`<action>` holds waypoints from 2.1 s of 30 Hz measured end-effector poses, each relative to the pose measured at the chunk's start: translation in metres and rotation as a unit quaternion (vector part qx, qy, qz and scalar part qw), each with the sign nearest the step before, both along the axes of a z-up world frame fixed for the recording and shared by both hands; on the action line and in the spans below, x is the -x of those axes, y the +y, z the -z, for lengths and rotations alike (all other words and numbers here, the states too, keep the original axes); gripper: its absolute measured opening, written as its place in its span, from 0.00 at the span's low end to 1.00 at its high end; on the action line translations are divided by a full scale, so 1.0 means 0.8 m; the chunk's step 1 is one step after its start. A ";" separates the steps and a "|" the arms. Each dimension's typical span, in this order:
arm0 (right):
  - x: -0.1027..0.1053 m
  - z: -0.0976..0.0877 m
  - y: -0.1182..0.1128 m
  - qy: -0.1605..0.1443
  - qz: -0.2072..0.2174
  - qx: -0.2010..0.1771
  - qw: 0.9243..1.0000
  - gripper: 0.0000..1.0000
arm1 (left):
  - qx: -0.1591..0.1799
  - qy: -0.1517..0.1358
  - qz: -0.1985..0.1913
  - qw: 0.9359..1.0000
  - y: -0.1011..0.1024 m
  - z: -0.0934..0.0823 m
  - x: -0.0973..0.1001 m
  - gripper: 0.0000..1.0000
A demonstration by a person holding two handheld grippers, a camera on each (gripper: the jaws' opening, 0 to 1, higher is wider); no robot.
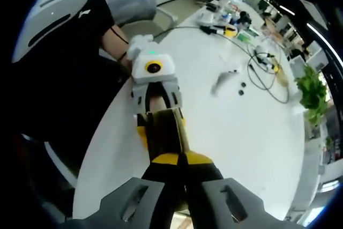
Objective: Extract single mask from mask box in order stack masks on table
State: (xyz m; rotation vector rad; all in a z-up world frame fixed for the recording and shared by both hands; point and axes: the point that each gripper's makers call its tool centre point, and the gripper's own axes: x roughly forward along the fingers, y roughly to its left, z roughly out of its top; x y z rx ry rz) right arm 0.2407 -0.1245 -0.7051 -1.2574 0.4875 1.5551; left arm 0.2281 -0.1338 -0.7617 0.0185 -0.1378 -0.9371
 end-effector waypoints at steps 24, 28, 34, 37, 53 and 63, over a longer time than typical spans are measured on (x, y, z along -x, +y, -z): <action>-0.005 -0.068 -0.007 -0.050 0.013 -0.089 0.995 0.00 | 0.001 0.006 -0.005 1.000 0.002 0.001 -0.003 0.32; -0.005 -0.074 -0.008 -0.058 0.013 -0.099 0.993 0.00 | 0.000 0.006 -0.005 1.000 0.001 0.001 -0.003 0.32; -0.005 -0.084 -0.011 -0.071 0.014 -0.113 0.991 0.00 | -0.001 0.006 -0.006 1.000 0.002 0.002 -0.003 0.32; -0.006 -0.088 -0.012 -0.079 0.016 -0.123 0.989 0.00 | -0.003 0.006 -0.006 1.000 0.002 0.002 -0.003 0.32; -0.009 -0.123 -0.022 -0.123 0.043 -0.194 0.972 0.00 | -0.002 0.007 -0.007 1.000 0.003 0.003 -0.003 0.32; -0.010 -0.159 -0.036 -0.151 0.070 -0.253 0.953 0.00 | -0.002 0.009 -0.008 1.000 0.003 0.004 -0.004 0.32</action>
